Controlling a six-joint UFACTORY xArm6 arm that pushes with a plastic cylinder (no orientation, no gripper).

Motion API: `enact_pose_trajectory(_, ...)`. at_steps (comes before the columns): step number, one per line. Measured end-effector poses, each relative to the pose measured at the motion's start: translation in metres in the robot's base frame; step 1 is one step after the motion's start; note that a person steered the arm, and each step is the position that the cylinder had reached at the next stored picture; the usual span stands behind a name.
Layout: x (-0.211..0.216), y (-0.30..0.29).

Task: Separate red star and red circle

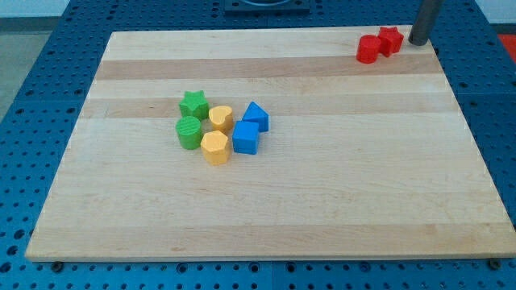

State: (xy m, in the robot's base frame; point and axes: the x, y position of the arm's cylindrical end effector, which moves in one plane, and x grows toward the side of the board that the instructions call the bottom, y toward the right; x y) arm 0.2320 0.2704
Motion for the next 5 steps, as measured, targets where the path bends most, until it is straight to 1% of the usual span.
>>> enact_pose_trajectory(3,0.001,-0.073)
enact_pose_trajectory(5,0.009,-0.091)
